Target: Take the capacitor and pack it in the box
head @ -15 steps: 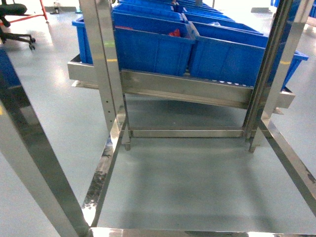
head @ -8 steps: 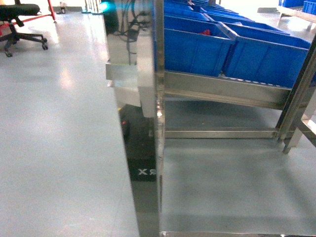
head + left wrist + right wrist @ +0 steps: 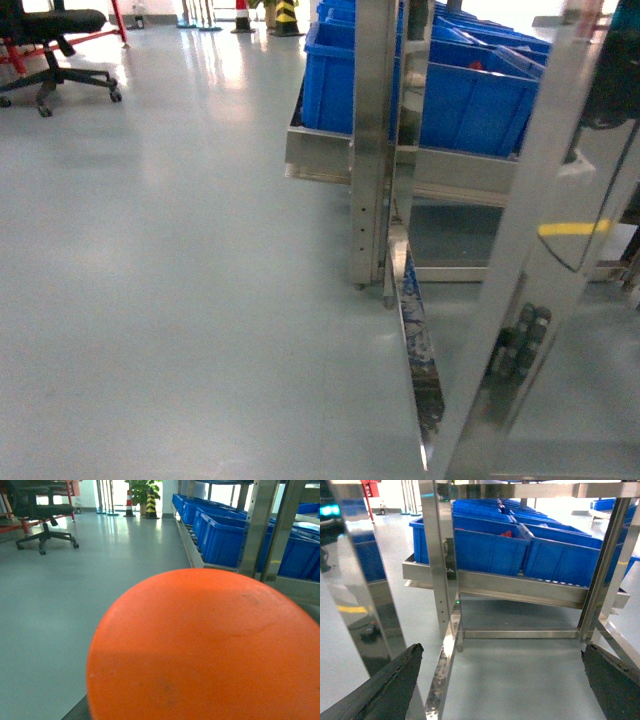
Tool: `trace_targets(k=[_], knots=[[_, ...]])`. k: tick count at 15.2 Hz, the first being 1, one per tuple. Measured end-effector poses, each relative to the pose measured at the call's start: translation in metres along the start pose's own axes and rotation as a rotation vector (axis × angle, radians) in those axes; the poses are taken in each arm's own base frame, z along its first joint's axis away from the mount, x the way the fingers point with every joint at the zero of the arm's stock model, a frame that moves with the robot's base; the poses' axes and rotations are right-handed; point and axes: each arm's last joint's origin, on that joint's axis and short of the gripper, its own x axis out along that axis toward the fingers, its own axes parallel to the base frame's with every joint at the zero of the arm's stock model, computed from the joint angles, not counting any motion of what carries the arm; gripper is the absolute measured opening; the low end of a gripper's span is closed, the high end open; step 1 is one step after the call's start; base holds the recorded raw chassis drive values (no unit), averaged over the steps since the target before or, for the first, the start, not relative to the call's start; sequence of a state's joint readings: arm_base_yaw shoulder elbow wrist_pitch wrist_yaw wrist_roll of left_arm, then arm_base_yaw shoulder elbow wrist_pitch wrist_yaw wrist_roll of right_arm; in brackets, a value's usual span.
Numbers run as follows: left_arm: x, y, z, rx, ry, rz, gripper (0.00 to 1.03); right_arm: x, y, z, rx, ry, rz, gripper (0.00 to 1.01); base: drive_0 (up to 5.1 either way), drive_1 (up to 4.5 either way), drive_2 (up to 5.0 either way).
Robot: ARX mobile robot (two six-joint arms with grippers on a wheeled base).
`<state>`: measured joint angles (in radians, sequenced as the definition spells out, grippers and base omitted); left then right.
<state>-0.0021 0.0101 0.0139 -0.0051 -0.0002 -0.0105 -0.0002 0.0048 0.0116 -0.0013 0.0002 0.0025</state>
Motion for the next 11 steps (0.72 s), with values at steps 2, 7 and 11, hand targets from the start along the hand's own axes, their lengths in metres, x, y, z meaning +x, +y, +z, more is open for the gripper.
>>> trace_targets(k=[2, 7, 11], knots=[[0.0, 0.0, -0.0001, 0.0, 0.001, 0.0, 0.44, 0.0, 0.0, -0.0001, 0.0, 0.001, 0.0, 0.98, -4.9, 2.56, 2.6], [0.0, 0.0, -0.0003, 0.0, 0.003, 0.0, 0.44, 0.0, 0.0, -0.0001, 0.0, 0.001, 0.0, 0.98, -4.9, 2.48, 2.5], [0.0, 0.0, -0.0001, 0.0, 0.001, 0.0, 0.44, 0.0, 0.0, -0.0003, 0.0, 0.003, 0.0, 0.98, -5.0, 2.43, 2.4]])
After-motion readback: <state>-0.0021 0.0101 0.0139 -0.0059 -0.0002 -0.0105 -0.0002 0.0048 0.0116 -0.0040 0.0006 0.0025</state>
